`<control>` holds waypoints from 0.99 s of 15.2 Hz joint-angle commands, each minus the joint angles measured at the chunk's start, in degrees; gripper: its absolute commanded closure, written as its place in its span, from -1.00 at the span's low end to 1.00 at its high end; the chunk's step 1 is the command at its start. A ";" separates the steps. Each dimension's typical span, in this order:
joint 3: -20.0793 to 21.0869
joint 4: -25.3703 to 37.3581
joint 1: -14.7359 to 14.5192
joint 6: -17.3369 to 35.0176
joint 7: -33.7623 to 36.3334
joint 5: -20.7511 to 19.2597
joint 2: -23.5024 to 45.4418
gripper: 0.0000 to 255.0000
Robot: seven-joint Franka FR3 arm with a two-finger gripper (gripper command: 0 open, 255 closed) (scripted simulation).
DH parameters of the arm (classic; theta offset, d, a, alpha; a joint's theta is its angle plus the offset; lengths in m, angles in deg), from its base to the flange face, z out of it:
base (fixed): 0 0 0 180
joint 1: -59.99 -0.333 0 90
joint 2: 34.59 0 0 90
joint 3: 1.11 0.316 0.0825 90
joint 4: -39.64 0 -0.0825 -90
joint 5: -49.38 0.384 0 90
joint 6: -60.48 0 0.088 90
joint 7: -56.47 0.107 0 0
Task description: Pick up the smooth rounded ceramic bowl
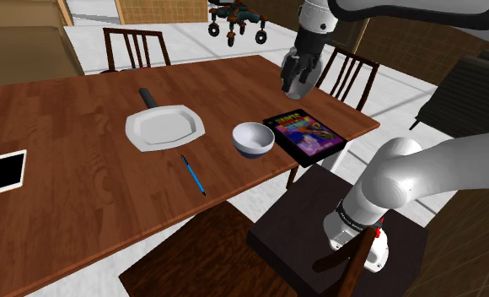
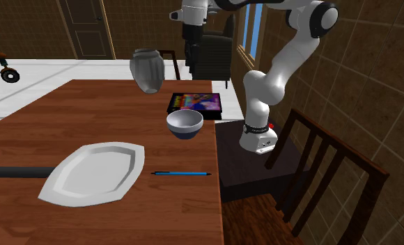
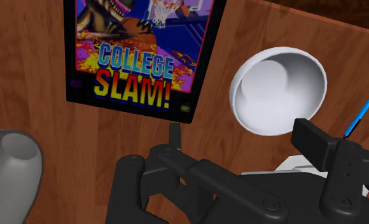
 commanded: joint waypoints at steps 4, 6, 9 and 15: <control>-0.08 -3.41 -0.71 5.06 -0.29 1.31 2.59 -1.00; -0.10 -5.39 -1.22 8.49 -0.57 2.24 4.68 -1.00; -0.08 -7.87 -2.06 13.73 -1.11 3.72 8.36 -1.00; 0.01 -11.52 -3.01 21.26 -1.95 5.36 13.12 -1.00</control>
